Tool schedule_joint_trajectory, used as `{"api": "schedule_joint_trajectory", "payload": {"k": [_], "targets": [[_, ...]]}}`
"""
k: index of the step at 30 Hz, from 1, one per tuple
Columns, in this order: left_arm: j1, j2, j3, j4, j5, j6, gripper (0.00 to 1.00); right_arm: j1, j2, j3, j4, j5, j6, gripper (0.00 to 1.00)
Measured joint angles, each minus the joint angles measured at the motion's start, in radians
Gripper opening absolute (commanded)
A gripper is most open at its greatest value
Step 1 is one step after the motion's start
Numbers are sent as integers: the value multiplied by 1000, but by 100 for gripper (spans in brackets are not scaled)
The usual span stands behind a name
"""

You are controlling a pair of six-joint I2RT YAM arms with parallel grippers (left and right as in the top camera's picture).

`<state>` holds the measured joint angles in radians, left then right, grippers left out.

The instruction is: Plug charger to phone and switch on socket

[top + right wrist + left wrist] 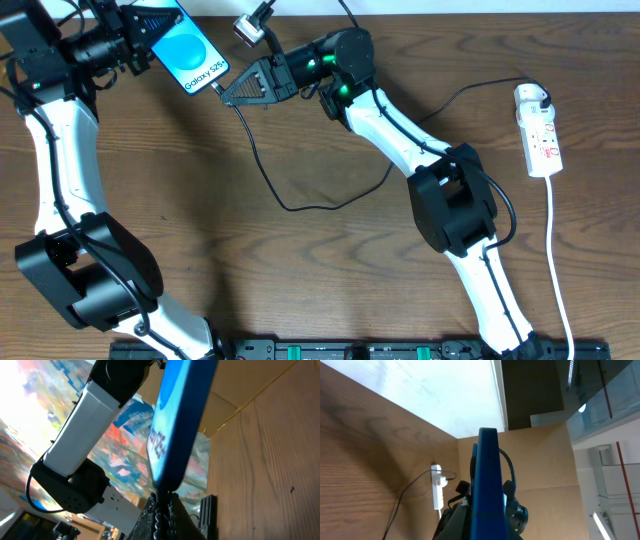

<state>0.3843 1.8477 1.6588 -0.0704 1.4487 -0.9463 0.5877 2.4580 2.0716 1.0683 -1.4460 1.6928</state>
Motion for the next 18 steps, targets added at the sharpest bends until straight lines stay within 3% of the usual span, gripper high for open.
{"api": "schedule_joint_trajectory", "payload": {"k": [18], "targets": [[0, 0, 0, 0, -11, 30, 7, 0, 0, 0, -9, -1, -4, 1]]}}
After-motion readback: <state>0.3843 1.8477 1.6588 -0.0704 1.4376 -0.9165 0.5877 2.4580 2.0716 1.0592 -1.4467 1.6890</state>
